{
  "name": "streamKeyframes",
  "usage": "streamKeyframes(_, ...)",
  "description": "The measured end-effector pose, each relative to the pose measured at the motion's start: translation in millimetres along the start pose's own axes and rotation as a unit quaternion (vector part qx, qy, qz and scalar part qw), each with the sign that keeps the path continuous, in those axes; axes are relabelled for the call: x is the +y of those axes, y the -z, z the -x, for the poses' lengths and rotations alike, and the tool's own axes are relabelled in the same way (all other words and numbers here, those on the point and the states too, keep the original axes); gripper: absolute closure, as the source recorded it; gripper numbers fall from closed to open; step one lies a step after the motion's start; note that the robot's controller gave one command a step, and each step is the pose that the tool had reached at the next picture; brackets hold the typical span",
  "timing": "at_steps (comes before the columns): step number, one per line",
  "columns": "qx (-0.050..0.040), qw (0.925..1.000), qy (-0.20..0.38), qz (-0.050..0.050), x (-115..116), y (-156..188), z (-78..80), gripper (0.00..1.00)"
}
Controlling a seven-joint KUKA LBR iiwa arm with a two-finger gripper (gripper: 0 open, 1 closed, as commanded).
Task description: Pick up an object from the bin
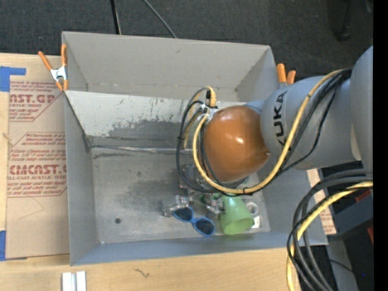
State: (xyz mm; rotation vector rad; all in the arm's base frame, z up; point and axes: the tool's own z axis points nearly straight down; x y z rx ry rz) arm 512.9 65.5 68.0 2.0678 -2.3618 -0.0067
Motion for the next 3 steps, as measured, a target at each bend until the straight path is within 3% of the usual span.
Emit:
streamKeyframes(1, -0.0003, 0.9996, 0.028, -0.001, 0.4, 1.0, -17.2, 0.0)
streamKeyframes(2, -0.001, 0.9996, 0.028, -0.002, 0.2, 1.3, -16.8, 1.0)
streamKeyframes(3, -0.001, 0.9996, 0.026, -0.006, 14.9, 134.9, -11.0, 1.0)
